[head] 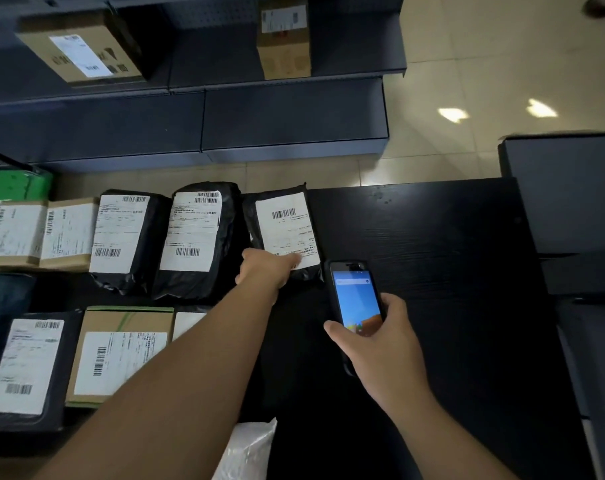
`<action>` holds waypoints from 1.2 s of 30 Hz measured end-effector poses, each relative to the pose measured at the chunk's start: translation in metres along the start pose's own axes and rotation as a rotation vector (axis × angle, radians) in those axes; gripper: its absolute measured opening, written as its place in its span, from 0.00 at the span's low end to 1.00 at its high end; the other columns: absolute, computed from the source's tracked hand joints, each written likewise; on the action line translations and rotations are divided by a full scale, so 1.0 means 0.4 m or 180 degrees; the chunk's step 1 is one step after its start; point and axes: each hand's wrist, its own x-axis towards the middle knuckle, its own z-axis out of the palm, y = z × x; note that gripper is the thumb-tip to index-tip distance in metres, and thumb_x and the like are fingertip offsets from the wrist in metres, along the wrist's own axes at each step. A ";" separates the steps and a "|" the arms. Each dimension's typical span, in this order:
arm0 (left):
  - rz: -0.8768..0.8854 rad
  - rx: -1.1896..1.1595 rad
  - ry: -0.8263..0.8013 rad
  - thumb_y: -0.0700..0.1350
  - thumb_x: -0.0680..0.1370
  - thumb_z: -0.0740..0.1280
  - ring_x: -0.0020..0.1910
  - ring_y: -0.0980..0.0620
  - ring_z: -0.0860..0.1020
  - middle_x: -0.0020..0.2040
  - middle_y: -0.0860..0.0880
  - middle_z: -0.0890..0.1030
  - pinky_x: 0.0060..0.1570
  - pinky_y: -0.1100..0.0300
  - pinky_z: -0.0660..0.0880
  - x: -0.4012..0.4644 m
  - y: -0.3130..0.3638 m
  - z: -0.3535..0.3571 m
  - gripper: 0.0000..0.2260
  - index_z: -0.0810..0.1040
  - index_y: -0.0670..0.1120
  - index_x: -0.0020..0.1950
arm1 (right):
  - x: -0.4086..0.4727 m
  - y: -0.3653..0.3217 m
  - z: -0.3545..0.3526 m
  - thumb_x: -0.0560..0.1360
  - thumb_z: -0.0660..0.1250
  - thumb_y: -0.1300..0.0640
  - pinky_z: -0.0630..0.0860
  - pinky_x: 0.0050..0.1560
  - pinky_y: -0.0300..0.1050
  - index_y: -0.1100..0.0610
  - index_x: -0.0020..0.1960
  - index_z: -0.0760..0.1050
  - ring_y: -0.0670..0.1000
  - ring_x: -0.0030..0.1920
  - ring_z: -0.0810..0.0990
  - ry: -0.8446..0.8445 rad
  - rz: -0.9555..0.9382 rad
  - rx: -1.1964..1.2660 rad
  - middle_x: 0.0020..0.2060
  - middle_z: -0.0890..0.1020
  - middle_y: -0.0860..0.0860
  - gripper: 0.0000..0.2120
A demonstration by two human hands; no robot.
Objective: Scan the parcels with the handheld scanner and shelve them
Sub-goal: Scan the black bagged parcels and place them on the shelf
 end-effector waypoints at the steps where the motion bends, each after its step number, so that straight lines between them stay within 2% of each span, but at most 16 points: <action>1: 0.0018 -0.0194 -0.0107 0.52 0.71 0.82 0.58 0.43 0.80 0.60 0.47 0.82 0.57 0.50 0.79 -0.003 -0.006 -0.001 0.31 0.76 0.41 0.67 | -0.005 0.005 -0.005 0.64 0.82 0.39 0.83 0.48 0.47 0.44 0.67 0.66 0.46 0.50 0.82 -0.0001 0.0001 -0.0040 0.53 0.79 0.45 0.39; 3: -0.0013 -0.0426 -0.0257 0.45 0.73 0.81 0.45 0.48 0.81 0.51 0.49 0.83 0.47 0.55 0.77 -0.020 -0.014 -0.005 0.16 0.82 0.41 0.56 | -0.017 0.010 -0.016 0.64 0.82 0.39 0.84 0.50 0.49 0.44 0.68 0.66 0.46 0.51 0.81 0.0015 -0.0006 -0.0083 0.54 0.78 0.45 0.40; 4: -0.0035 -0.0440 -0.0283 0.44 0.74 0.80 0.41 0.49 0.80 0.49 0.48 0.84 0.44 0.56 0.77 -0.030 -0.019 -0.009 0.11 0.82 0.42 0.51 | -0.022 0.011 -0.021 0.64 0.82 0.39 0.84 0.50 0.49 0.44 0.68 0.66 0.47 0.51 0.81 0.0025 -0.0009 -0.0095 0.54 0.78 0.45 0.40; 6: 0.0005 -0.0423 -0.0325 0.42 0.75 0.78 0.43 0.49 0.81 0.50 0.47 0.84 0.46 0.56 0.76 -0.048 -0.028 -0.017 0.08 0.80 0.44 0.46 | -0.035 0.011 -0.031 0.64 0.82 0.40 0.83 0.48 0.46 0.44 0.68 0.66 0.46 0.49 0.82 0.0033 -0.0013 -0.0075 0.53 0.78 0.45 0.39; 9: 0.0213 -0.0450 -0.0353 0.43 0.76 0.77 0.50 0.47 0.82 0.53 0.47 0.85 0.44 0.57 0.78 -0.078 -0.031 -0.036 0.10 0.81 0.43 0.55 | -0.057 0.006 -0.044 0.64 0.83 0.40 0.83 0.45 0.45 0.44 0.67 0.67 0.46 0.48 0.82 0.0029 -0.0066 -0.0019 0.53 0.79 0.45 0.38; 11: 0.0375 -0.0528 -0.0330 0.42 0.76 0.75 0.47 0.47 0.83 0.49 0.48 0.84 0.39 0.58 0.79 -0.104 -0.021 -0.056 0.07 0.80 0.46 0.52 | -0.076 -0.001 -0.054 0.64 0.83 0.41 0.83 0.47 0.45 0.44 0.67 0.67 0.46 0.50 0.82 0.0026 -0.0104 -0.0002 0.54 0.79 0.45 0.38; 13: 0.0444 -0.0635 -0.0395 0.41 0.76 0.74 0.47 0.45 0.84 0.48 0.48 0.84 0.43 0.55 0.82 -0.135 -0.011 -0.079 0.07 0.78 0.49 0.48 | -0.098 -0.009 -0.066 0.64 0.83 0.41 0.83 0.46 0.45 0.44 0.68 0.66 0.46 0.50 0.82 0.0017 -0.0155 -0.0002 0.54 0.79 0.46 0.39; 14: 0.0459 -0.0689 -0.0458 0.41 0.75 0.75 0.48 0.44 0.85 0.50 0.46 0.85 0.46 0.52 0.84 -0.154 -0.010 -0.091 0.07 0.78 0.47 0.50 | -0.110 -0.013 -0.074 0.64 0.82 0.40 0.83 0.46 0.45 0.44 0.68 0.66 0.46 0.49 0.82 0.0017 -0.0190 -0.0010 0.54 0.79 0.46 0.39; 17: 0.0474 -0.0880 -0.0574 0.43 0.73 0.77 0.51 0.41 0.86 0.55 0.44 0.85 0.51 0.44 0.85 -0.200 -0.023 -0.123 0.23 0.77 0.43 0.67 | -0.150 -0.028 -0.100 0.64 0.82 0.40 0.83 0.45 0.46 0.44 0.67 0.67 0.46 0.48 0.82 -0.0011 -0.0298 -0.0026 0.53 0.79 0.46 0.38; 18: 0.0496 -0.0915 -0.0589 0.43 0.72 0.77 0.51 0.41 0.86 0.55 0.43 0.85 0.50 0.43 0.85 -0.220 -0.030 -0.135 0.24 0.77 0.43 0.67 | -0.164 -0.035 -0.111 0.65 0.82 0.40 0.83 0.45 0.46 0.44 0.67 0.66 0.47 0.48 0.82 -0.0038 -0.0322 -0.0040 0.53 0.78 0.45 0.38; 22: 0.0582 -0.1267 -0.0603 0.39 0.78 0.75 0.48 0.44 0.87 0.51 0.44 0.88 0.43 0.52 0.85 -0.324 -0.064 -0.197 0.09 0.79 0.45 0.57 | -0.224 -0.061 -0.158 0.65 0.81 0.39 0.80 0.44 0.42 0.46 0.68 0.67 0.46 0.48 0.82 -0.0234 -0.0452 -0.0170 0.52 0.79 0.45 0.38; 27: 0.0719 -0.1527 -0.0792 0.38 0.80 0.72 0.47 0.44 0.88 0.49 0.45 0.89 0.41 0.54 0.84 -0.425 -0.106 -0.287 0.10 0.82 0.42 0.60 | -0.301 -0.103 -0.206 0.64 0.80 0.38 0.79 0.47 0.44 0.49 0.72 0.67 0.45 0.49 0.81 -0.0347 -0.0663 -0.0320 0.51 0.80 0.45 0.42; 33: 0.0988 -0.1759 -0.0895 0.35 0.79 0.71 0.48 0.42 0.88 0.50 0.44 0.89 0.47 0.47 0.86 -0.524 -0.141 -0.371 0.11 0.81 0.42 0.61 | -0.412 -0.156 -0.233 0.66 0.81 0.39 0.78 0.45 0.44 0.49 0.71 0.67 0.46 0.48 0.81 -0.0273 -0.0909 -0.0337 0.51 0.79 0.46 0.40; 36: 0.1206 -0.1823 -0.0962 0.35 0.79 0.70 0.49 0.43 0.88 0.51 0.45 0.89 0.44 0.50 0.84 -0.562 -0.167 -0.409 0.12 0.80 0.43 0.62 | -0.477 -0.173 -0.232 0.67 0.81 0.39 0.78 0.44 0.44 0.49 0.70 0.67 0.45 0.47 0.80 -0.0149 -0.0989 -0.0322 0.50 0.79 0.45 0.39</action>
